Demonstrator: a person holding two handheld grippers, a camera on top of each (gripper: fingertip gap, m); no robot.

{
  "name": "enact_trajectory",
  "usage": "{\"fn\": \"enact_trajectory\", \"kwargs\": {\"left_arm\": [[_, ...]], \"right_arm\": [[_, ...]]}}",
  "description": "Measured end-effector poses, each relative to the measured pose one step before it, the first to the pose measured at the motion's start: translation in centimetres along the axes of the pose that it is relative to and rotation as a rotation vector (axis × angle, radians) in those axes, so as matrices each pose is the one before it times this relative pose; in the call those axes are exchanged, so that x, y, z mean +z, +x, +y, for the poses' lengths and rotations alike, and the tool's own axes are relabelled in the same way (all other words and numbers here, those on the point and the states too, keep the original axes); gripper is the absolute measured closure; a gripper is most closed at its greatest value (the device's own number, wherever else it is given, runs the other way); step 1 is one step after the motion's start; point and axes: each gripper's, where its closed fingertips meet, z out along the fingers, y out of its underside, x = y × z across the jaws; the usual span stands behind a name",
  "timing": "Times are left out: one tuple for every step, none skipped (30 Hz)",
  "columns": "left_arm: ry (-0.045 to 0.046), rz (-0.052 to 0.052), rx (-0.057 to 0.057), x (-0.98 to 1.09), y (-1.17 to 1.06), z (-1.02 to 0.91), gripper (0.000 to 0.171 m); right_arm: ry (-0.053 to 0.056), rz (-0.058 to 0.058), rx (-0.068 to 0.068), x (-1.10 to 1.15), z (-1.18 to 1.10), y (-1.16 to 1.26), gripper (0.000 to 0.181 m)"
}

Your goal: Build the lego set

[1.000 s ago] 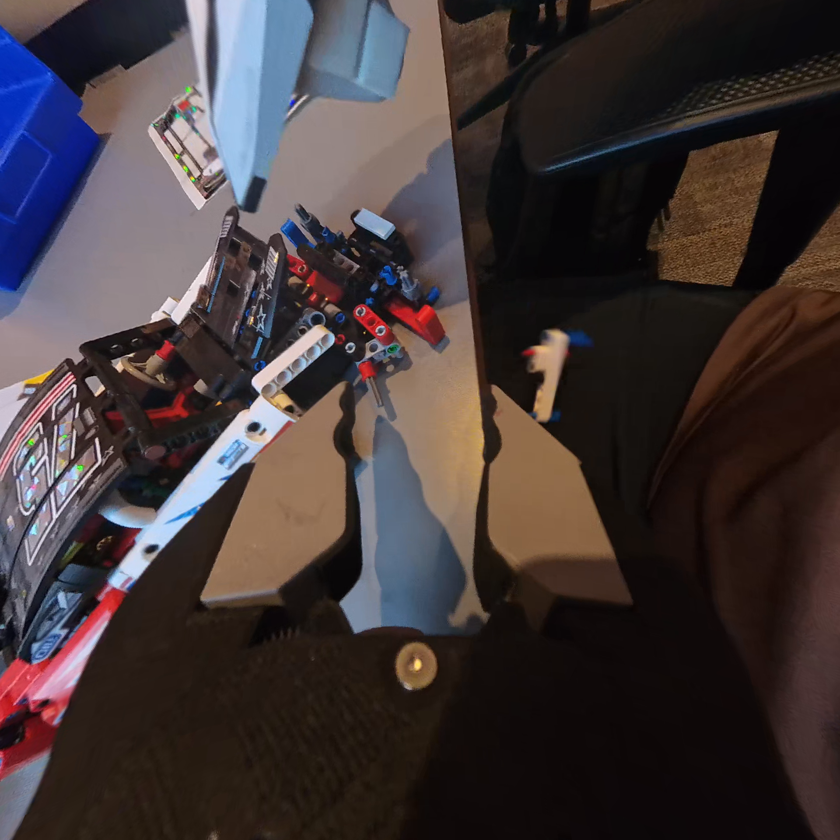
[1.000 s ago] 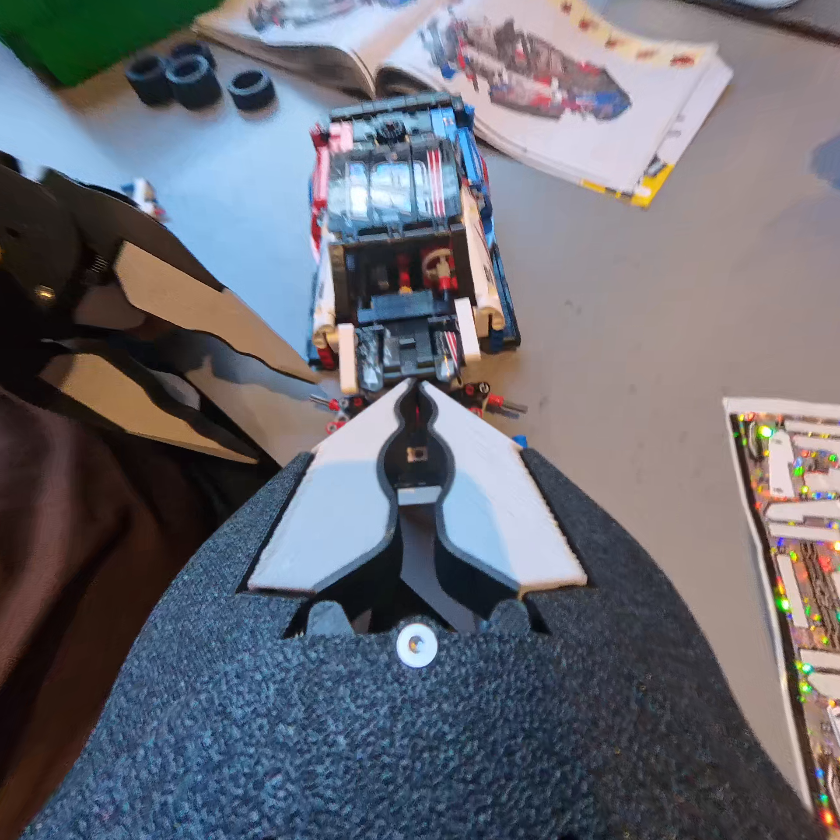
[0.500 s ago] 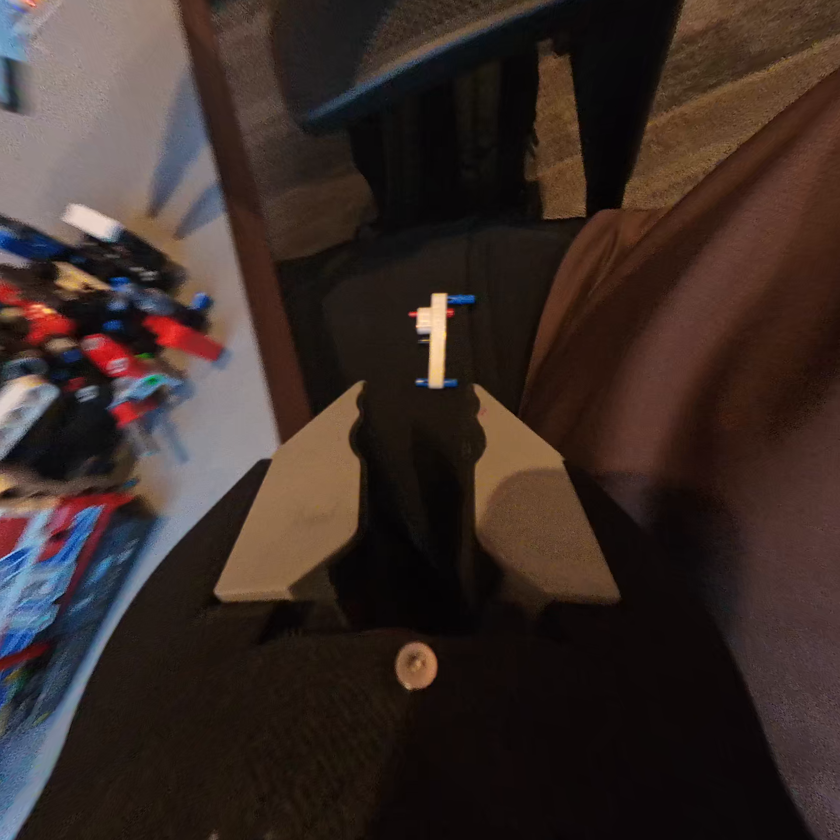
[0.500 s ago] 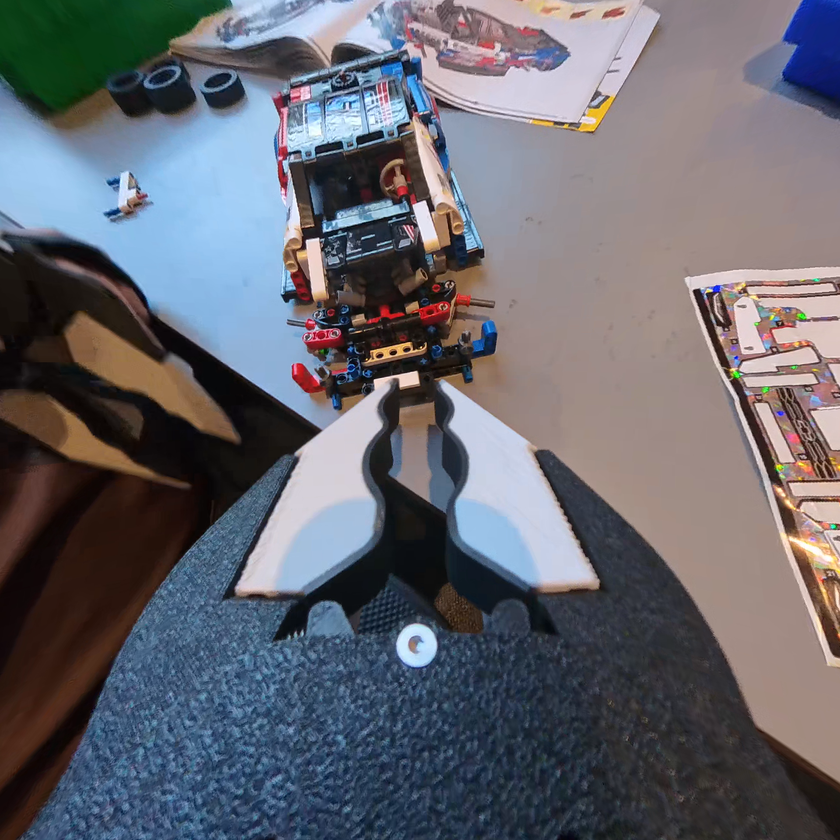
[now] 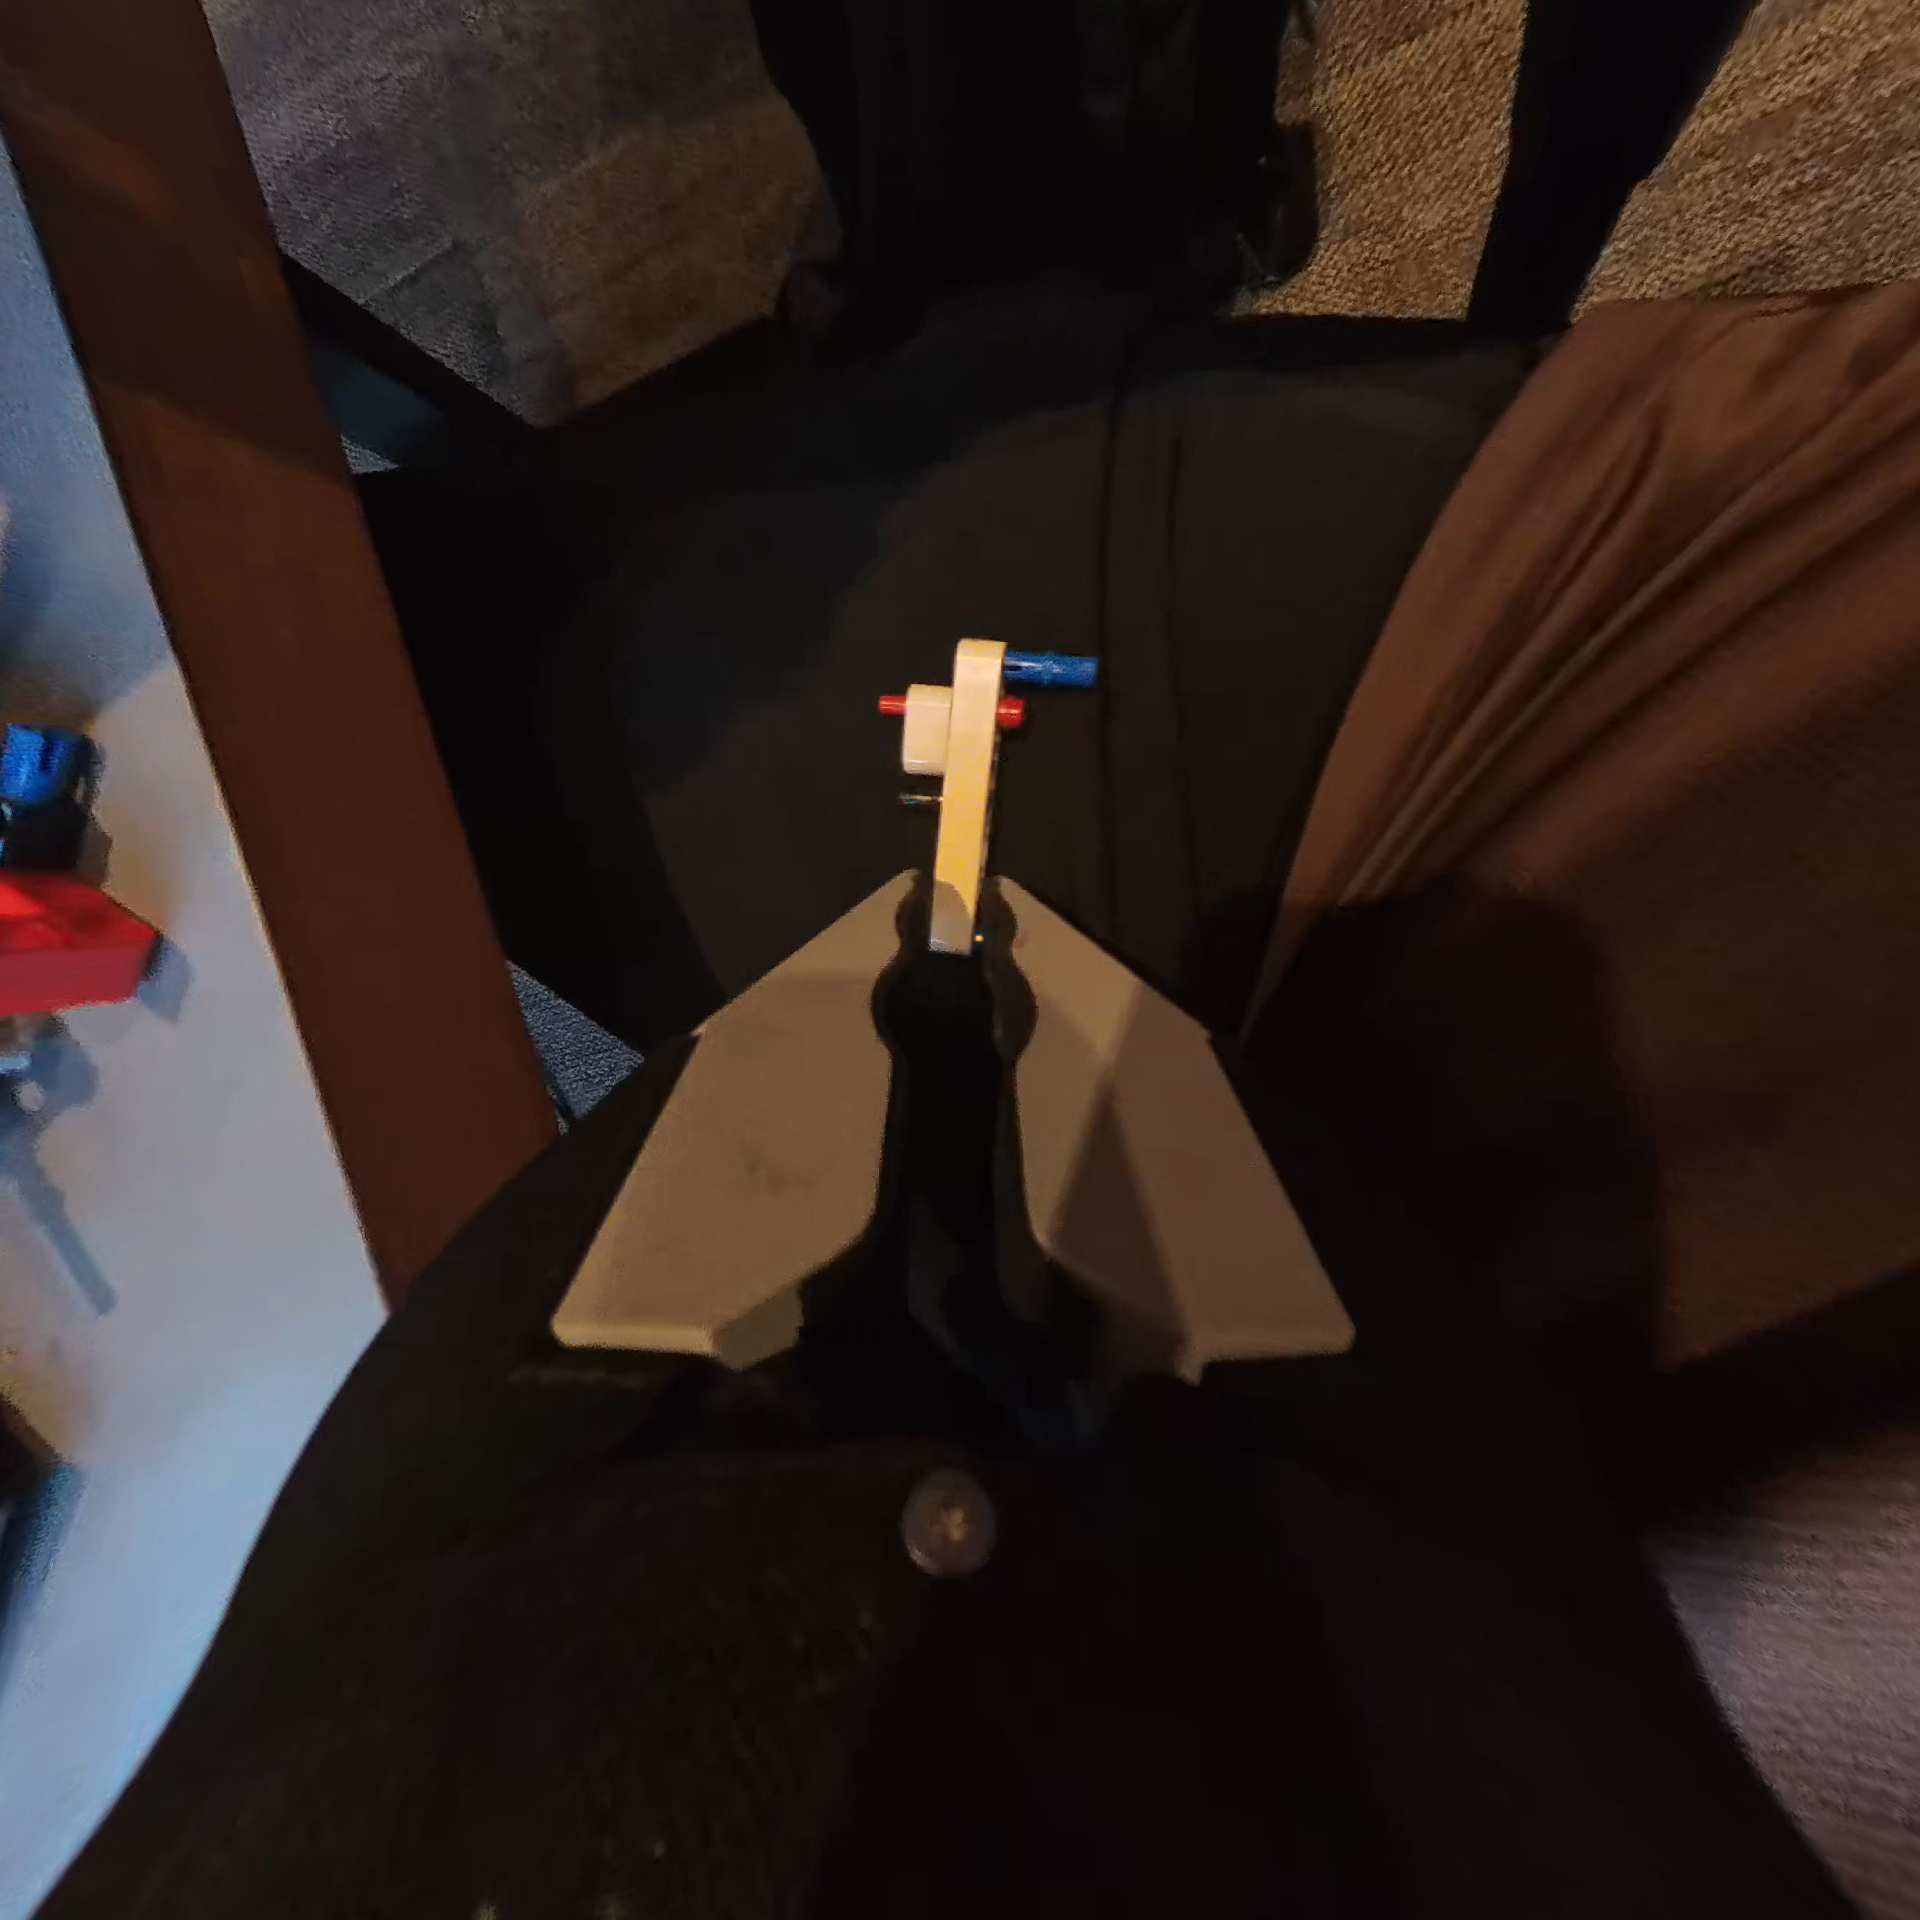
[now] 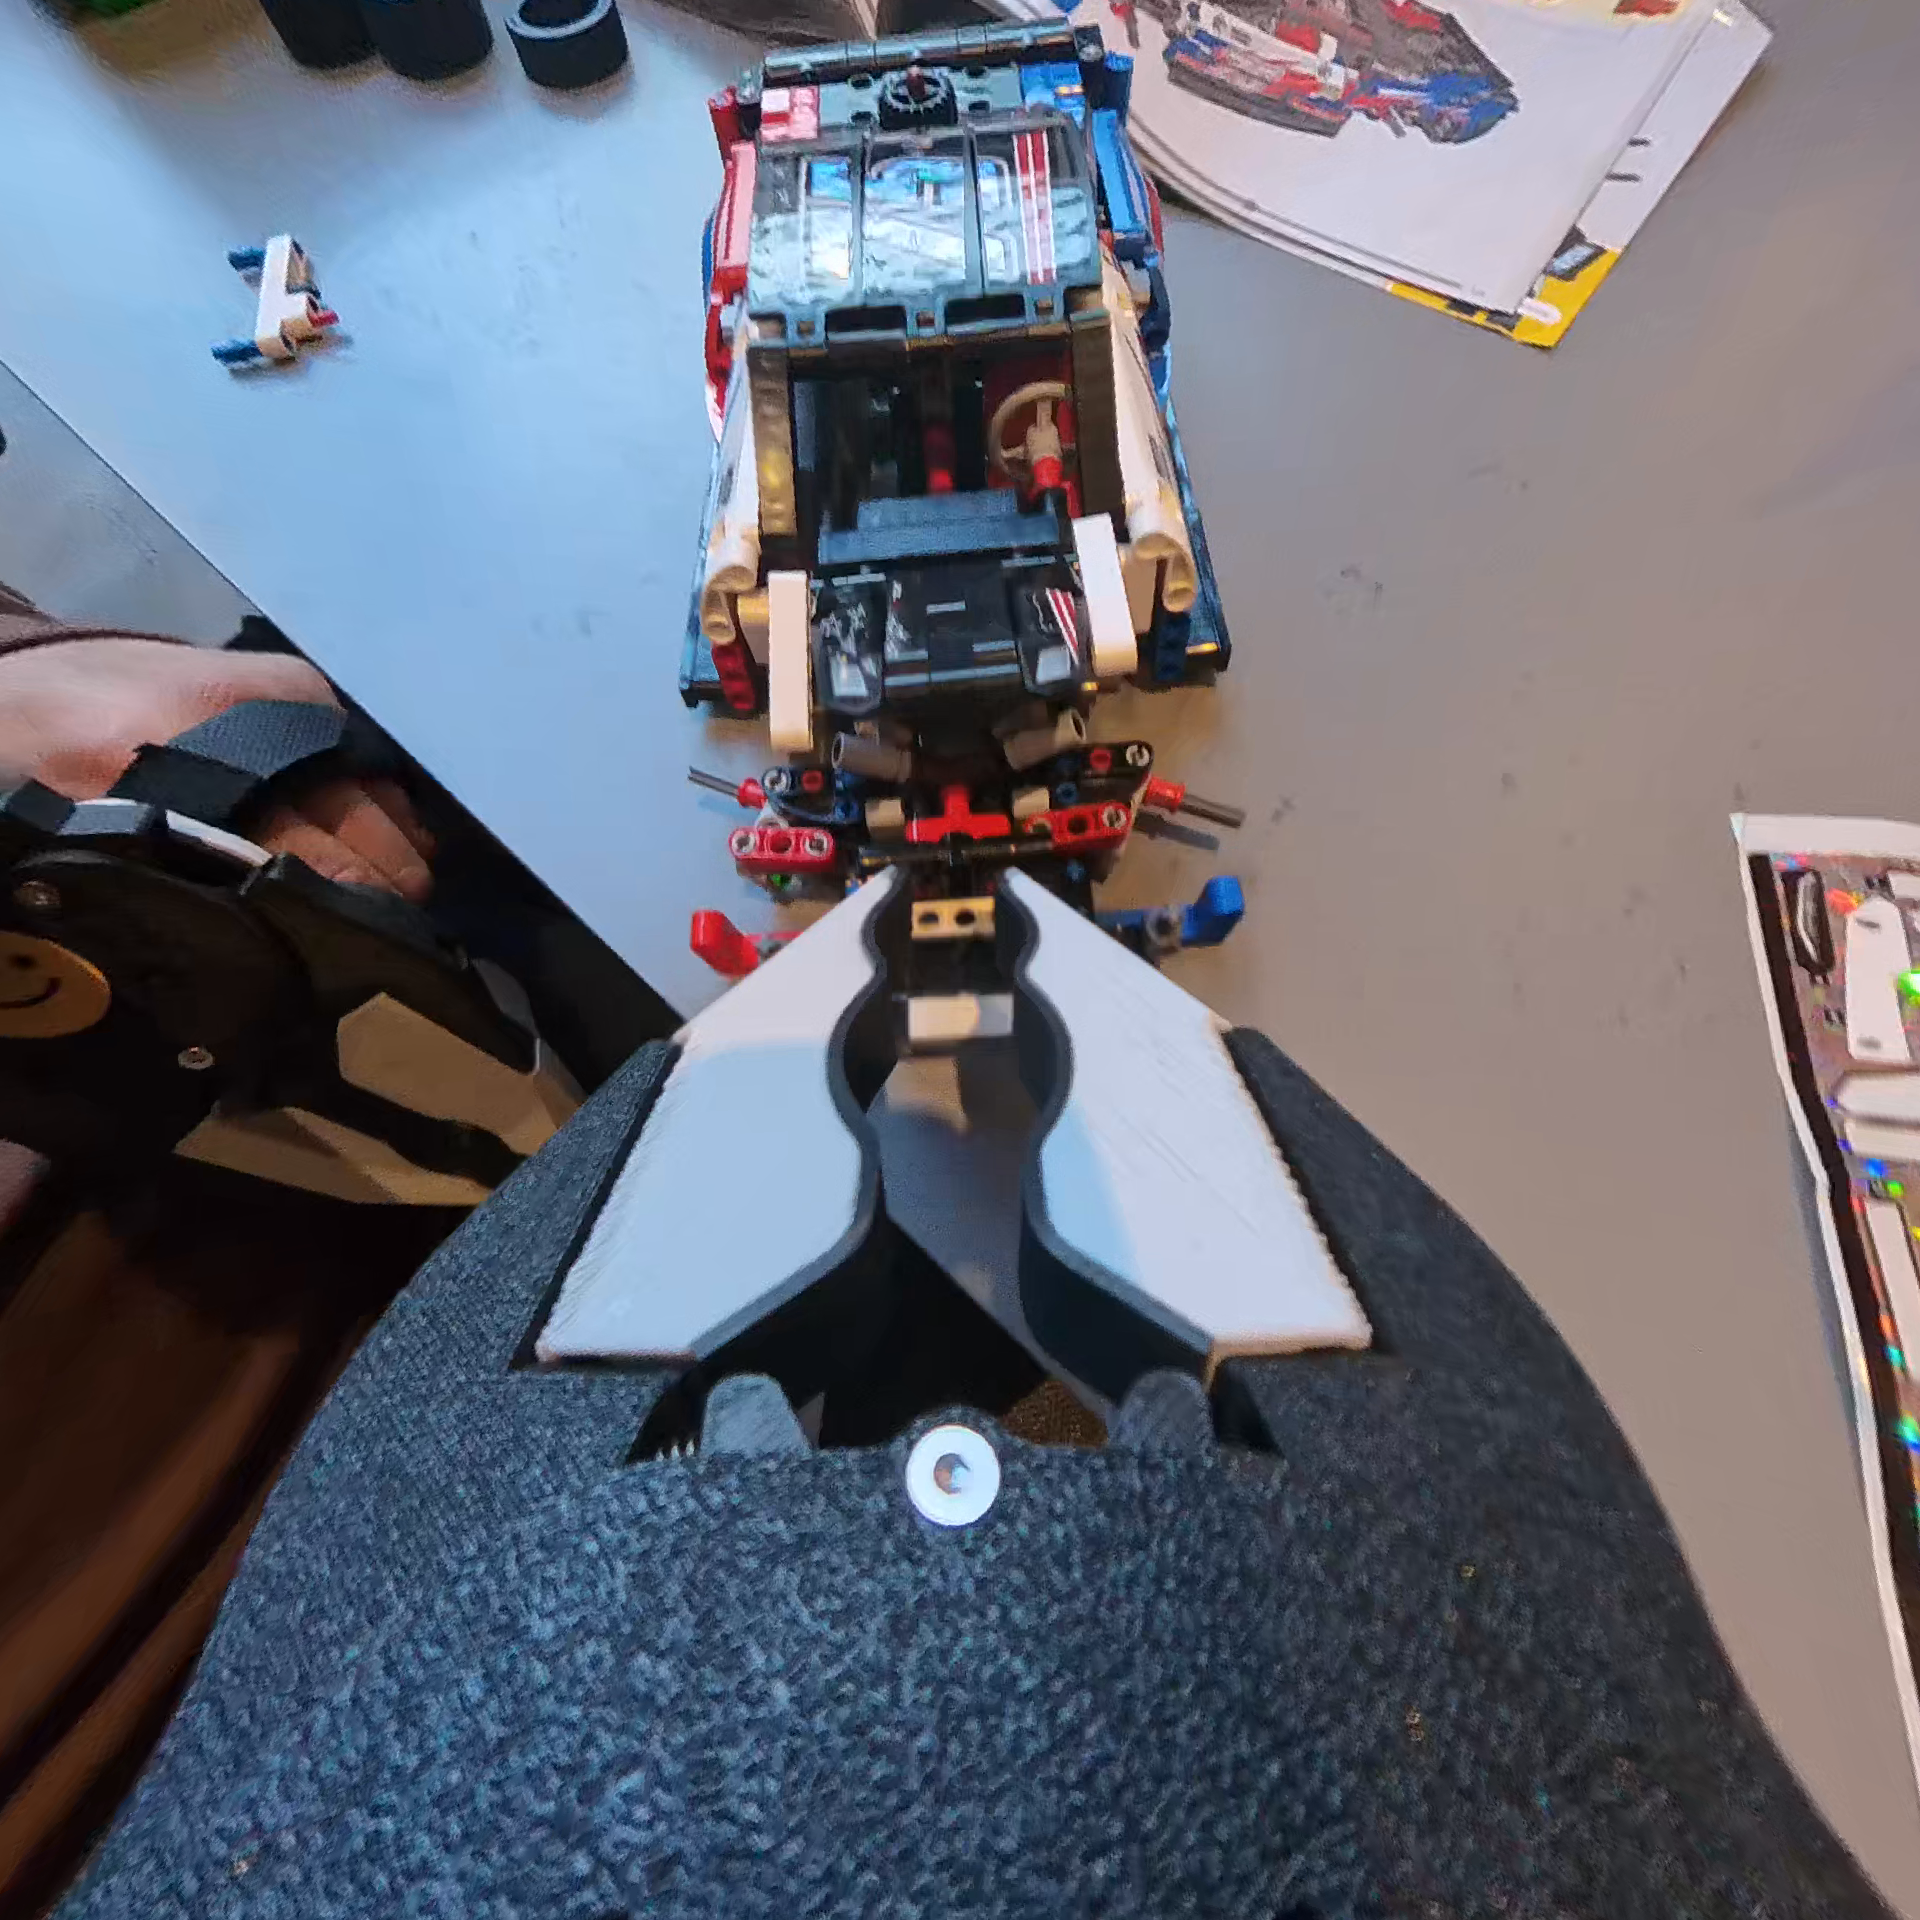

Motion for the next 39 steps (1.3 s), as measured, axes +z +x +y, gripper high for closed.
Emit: {"fn": "enact_trajectory", "kwargs": {"left_arm": [[0.00717, -0.0076, -0.0019, -0.033, 0.074, 0.182, 0.164], [0.00534, -0.0067, 0.0029, -0.004, 0.117, 0.197, 0.164], [0.00441, -0.0026, 0.0044, 0.002, 0.161, 0.184, 0.164], [0.00510, -0.0024, 0.0015, -0.007, 0.097, 0.088, 0.164], [0.00423, 0.0081, -0.0009, -0.018, 0.172, 0.044, 0.165], [0.00045, 0.0162, -0.0021, 0.074, 0.251, 0.070, 0.165], [-0.00033, 0.0052, -0.0048, 0.114, 0.050, 0.096, 0.165], [0.00452, 0.0065, -0.0071, 0.089, 0.044, 0.024, 0.165], [0.00451, 0.0099, -0.0078, 0.070, 0.093, 0.014, 0.165], [0.00574, 0.0049, -0.0065, 0.027, -0.014, -0.005, 0.165], [0.00699, 0.0050, -0.0051, 0.015, 0.004, -0.040, 0.165], [0.00543, 0.0046, -0.0042, 0.025, -0.006, -0.018, 0.166], [0.00629, 0.0024, -0.0033, 0.025, -0.018, -0.050, 0.166], [0.00898, -0.0009, -0.0028, 0.035, -0.018, -0.091, 0.166], [0.00776, -0.0018, 0.0000, 0.027, -0.007, -0.069, 0.166], [0.00504, -0.0044, -0.0004, -0.020, -0.059, -0.058, 0.166], [0.00869, -0.0095, -0.0012, -0.076, -0.132, -0.112, 0.166], [0.01103, -0.0093, 0.0005, -0.105, -0.127, -0.156, 0.165], [0.00618, -0.0095, 0.0009, -0.123, -0.121, -0.081, 0.165], [0.00416, -0.0128, 0.0008, -0.155, -0.165, -0.029, 0.165], [0.00713, -0.0137, 0.0020, -0.223, -0.176, -0.074, 0.165], [0.01069, -0.0192, 0.0048, -0.296, -0.245, -0.163, 0.165], [0.01380, -0.0231, 0.0079, -0.365, -0.295, -0.243, 0.166], [0.01375, -0.0279, 0.0100, -0.426, -0.377, -0.335, 0.166], [0.02238, -0.0335, 0.0099, -0.504, -0.456, -0.520, 0.166], [0.03304, -0.0355, 0.0076, -0.586, -0.476, -0.738, 0.166], [0.03697, -0.0389, 0.0060, -0.653, -0.555, -0.813, 0.166], [0.03739, -0.0461, 0.0034, -0.696, -0.729, -0.843, 0.165], [0.04212, -0.0530, 0.0035, -0.752, -0.883, -0.888, 0.166], [0.04037, -0.0487, 0.0063, -0.729, -0.909, -0.833, 0.166], [0.02936, -0.0482, 0.0040, -0.643, -0.958, -0.644, 0.166], [0.01834, -0.0482, 0.0028, -0.549, -0.998, -0.436, 0.166], [0.01187, -0.0420, 0.0037, -0.481, -0.950, -0.270, 0.166], [0.00790, -0.0371, 0.0040, -0.402, -0.892, -0.130, 0.166], [0.00028, -0.0366, 0.0027, -0.332, -0.905, 0.051, 0.166], [-0.00994, -0.0312, 0.0035, -0.213, -0.812, 0.272, 0.166], [-0.01831, -0.0255, 0.0038, -0.138, -0.731, 0.450, 0.166], [-0.01652, -0.0241, 0.0019, -0.117, -0.698, 0.487, 0.166], [-0.01004, -0.0208, -0.0054, -0.150, -0.668, 0.435, 0.166]], "right_arm": [[0.0044, -0.0095, -0.0042, 0.277, -0.379, -0.102, 0.167], [0.0046, -0.0012, -0.0072, 0.276, -0.353, 0.032, 0.167], [0.0053, 0.0051, -0.0072, 0.263, -0.348, 0.141, 0.167], [0.0073, 0.0035, -0.0050, 0.251, -0.369, 0.152, 0.167], [0.0071, -0.0053, 0.0000, 0.230, -0.351, 0.041, 0.167], [0.0118, -0.0103, 0.0045, 0.171, -0.451, -0.020, 0.167], [0.0126, -0.0111, 0.0038, 0.106, -0.470, -0.063, 0.169], [0.0083, -0.0088, -0.0018, 0.057, -0.438, -0.045, 0.169], [0.0088, -0.0024, -0.0055, 0.015, -0.458, 0.043, 0.170], [0.0088, 0.0030, -0.0063, -0.005, -0.480, 0.131, 0.169], [0.0061, 0.0036, -0.0058, 0.022, -0.460, 0.166, 0.169], [0.0028, -0.0031, -0.0025, 0.118, -0.432, 0.111, 0.168], [0.0020, -0.0124, 0.0047, 0.217, -0.422, 0.017, 0.168], [0.0025, -0.0144, 0.0110, 0.322, -0.453, -0.003, 0.169], [0.0004, -0.0130, 0.0112, 0.396, -0.434, -0.006, 0.168], [-0.0038, -0.0088, 0.0029, 0.453, -0.357, -0.030, 0.168], [-0.0080, -0.0028, -0.0073, 0.410, -0.240, -0.010, 0.167], [-0.0089, 0.0053, -0.0089, 0.172, -0.135, 0.031, 0.167], [-0.0098, 0.0175, -0.0084, -0.050, 0.014, 0.172, 0.165], [-0.0026, 0.0228, -0.0061, -0.278, 0.076, 0.204, 0.164], [0.0015, 0.0140, -0.0008, -0.485, 0.155, 0.040, 0.164], [0.0037, 0.0082, 0.0050, -0.667, 0.243, -0.060, 0.165], [0.0059, 0.0098, 0.0079, -0.819, 0.322, -0.060, 0.164], [0.0082, 0.0132, 0.0087, -0.929, 0.355, -0.020, 0.164], [0.0112, 0.0123, 0.0104, -1.002, 0.364, -0.043, 0.164], [0.0121, 0.0049, 0.0124, -1.025, 0.367, -0.165, 0.164], [0.0118, -0.0001, 0.0137, -1.020, 0.340, -0.253, 0.164], [0.0122, -0.0040, 0.0114, -0.965, 0.305, -0.337, 0.164], [0.0092, -0.0106, 0.0054, -0.873, 0.276, -0.494, 0.163], [0.0039, -0.0129, -0.0002, -0.758, 0.275, -0.562, 0.163], [-0.0006, -0.0146, -0.0028, -0.612, 0.262, -0.605, 0.163], [-0.0059, -0.0229, -0.0024, -0.430, 0.283, -0.739, 0.162], [-0.0062, -0.0313, 0.0006, -0.227, 0.226, -0.839, 0.160], [-0.0027, -0.0401, 0.0043, -0.022, 0.117, -0.937, 0.158], [-0.0016, -0.0504, 0.0073, 0.203, 0.023, -1.009, 0.156], [-0.0024, -0.0486, 0.0089, 0.402, -0.022, -0.897, 0.153], [-0.0037, -0.0362, 0.0081, 0.569, -0.029, -0.625, 0.151], [-0.0042, -0.0258, 0.0048, 0.699, -0.003, -0.416, 0.149], [-0.0067, -0.0157, 0.0046, 0.807, 0.081, -0.226, 0.149]]}}
